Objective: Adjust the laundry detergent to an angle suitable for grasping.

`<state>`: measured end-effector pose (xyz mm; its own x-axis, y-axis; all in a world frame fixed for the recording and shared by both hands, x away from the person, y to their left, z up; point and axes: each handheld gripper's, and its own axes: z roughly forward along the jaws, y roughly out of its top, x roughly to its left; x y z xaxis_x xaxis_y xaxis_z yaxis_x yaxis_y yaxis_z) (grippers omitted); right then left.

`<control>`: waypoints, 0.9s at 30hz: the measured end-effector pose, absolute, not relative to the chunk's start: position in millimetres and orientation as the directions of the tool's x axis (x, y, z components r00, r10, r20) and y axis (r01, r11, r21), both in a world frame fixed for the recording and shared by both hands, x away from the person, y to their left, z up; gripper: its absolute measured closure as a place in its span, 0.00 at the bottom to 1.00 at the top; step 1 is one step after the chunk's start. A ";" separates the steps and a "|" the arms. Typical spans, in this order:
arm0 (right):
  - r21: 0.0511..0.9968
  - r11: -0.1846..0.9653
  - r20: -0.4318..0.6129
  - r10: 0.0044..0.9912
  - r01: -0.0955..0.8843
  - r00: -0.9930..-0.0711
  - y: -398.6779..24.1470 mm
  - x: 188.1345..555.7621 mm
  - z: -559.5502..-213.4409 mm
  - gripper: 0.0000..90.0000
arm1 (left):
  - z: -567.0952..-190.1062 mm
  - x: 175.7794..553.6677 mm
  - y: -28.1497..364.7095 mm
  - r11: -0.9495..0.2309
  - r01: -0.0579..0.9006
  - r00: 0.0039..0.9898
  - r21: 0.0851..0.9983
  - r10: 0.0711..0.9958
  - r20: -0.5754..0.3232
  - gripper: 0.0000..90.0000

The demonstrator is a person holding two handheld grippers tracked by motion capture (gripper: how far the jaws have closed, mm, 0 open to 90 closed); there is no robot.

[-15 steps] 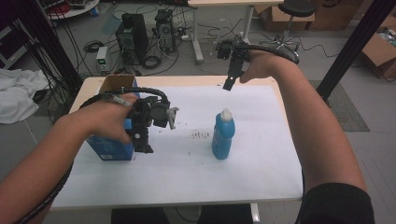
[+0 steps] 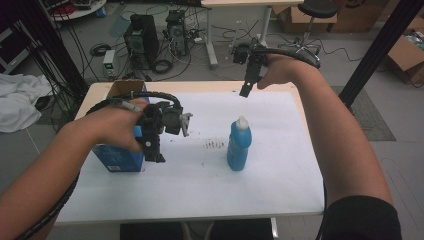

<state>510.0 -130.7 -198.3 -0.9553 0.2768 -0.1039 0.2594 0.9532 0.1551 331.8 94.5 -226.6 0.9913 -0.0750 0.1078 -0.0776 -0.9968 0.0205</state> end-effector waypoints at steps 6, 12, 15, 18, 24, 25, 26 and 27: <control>0.166 0.952 -0.106 0.276 0.257 -0.955 -129.2 509.4 -194.7 0.00 | -226.2 331.1 96.1 -0.997 -0.079 0.991 0.015 -0.077 0.108 0.00; 0.167 0.950 -0.107 0.285 0.265 -0.953 -129.9 510.6 -195.0 0.00 | -224.2 330.6 98.0 -0.997 -0.075 0.991 0.017 -0.073 0.116 0.00; 0.160 0.953 -0.109 0.277 0.258 -0.955 -129.0 511.3 -194.7 0.00 | -224.9 329.5 99.0 -0.998 -0.067 0.991 0.013 -0.065 0.116 0.00; 0.165 0.953 -0.108 0.273 0.254 -0.956 -128.9 511.6 -194.8 0.00 | -226.0 328.4 99.1 -0.998 -0.060 0.992 0.016 -0.058 0.113 0.00; 0.168 0.953 -0.108 0.270 0.251 -0.957 -128.6 511.0 -194.5 0.00 | -225.0 325.7 97.8 -0.998 -0.056 0.991 0.019 -0.053 0.121 0.00; 0.165 0.955 -0.110 0.268 0.249 -0.957 -127.9 510.3 -194.8 0.00 | -224.7 325.5 97.5 -0.998 -0.057 0.991 0.017 -0.054 0.126 0.00; 0.159 0.956 -0.112 0.266 0.247 -0.957 -127.3 509.7 -194.8 0.00 | -224.2 325.0 97.3 -0.998 -0.054 0.990 0.017 -0.052 0.129 0.00; 0.160 0.956 -0.111 0.264 0.245 -0.958 -126.7 509.2 -195.2 0.00 | -223.6 324.6 97.2 -0.998 -0.056 0.990 0.023 -0.052 0.131 0.00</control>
<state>509.2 -126.7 -195.2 -0.9581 0.2639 -0.1110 0.2448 0.9562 0.1601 324.6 97.2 -223.6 0.9901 -0.0521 0.1307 -0.0556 -0.9982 0.0233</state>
